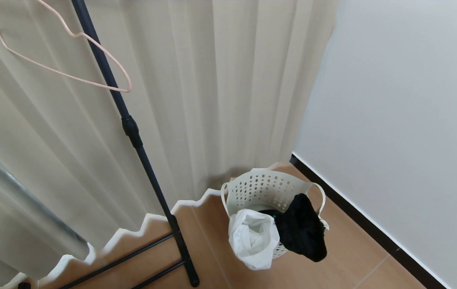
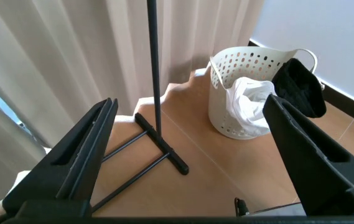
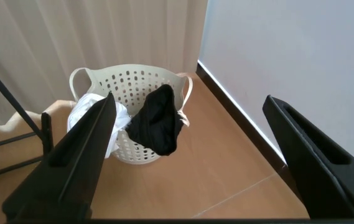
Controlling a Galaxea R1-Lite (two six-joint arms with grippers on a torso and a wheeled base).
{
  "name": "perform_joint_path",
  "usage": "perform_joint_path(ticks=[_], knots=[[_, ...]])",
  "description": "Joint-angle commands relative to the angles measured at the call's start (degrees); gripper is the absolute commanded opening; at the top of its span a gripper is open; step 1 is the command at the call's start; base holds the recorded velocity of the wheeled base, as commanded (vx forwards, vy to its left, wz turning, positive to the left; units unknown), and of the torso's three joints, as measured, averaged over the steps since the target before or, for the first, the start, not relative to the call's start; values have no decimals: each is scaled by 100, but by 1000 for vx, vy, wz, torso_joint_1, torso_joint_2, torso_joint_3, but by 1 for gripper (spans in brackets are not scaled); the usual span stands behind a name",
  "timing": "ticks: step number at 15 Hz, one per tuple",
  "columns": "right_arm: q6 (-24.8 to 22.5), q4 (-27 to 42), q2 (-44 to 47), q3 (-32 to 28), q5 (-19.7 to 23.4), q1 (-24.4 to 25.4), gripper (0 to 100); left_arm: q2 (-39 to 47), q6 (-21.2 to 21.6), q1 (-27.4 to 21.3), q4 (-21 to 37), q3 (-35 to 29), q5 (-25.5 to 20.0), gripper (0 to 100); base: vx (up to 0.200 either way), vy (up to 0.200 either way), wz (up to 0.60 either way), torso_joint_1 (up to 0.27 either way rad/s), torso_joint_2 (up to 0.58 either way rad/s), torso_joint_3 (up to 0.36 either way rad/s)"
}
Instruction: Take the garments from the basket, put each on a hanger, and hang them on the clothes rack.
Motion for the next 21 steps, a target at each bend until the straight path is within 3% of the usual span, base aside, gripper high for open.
perform_joint_path(ticks=[1,9,13,21], knots=[[9,-3,7,-2,2,2,100,2,0,-6,0,-2,-1,100,0,0,0,-12,61,-144],[0,-3,7,-2,2,-7,100,2,-9,3,0,-2,8,100,0,0,0,-45,243,-1],[9,-3,7,-2,2,2,100,2,-9,3,0,-2,8,100,0,0,0,-29,289,178],[-88,24,7,-11,11,11,100,11,0,-6,8,-11,-1,100,0,0,0,-2,20,7]])
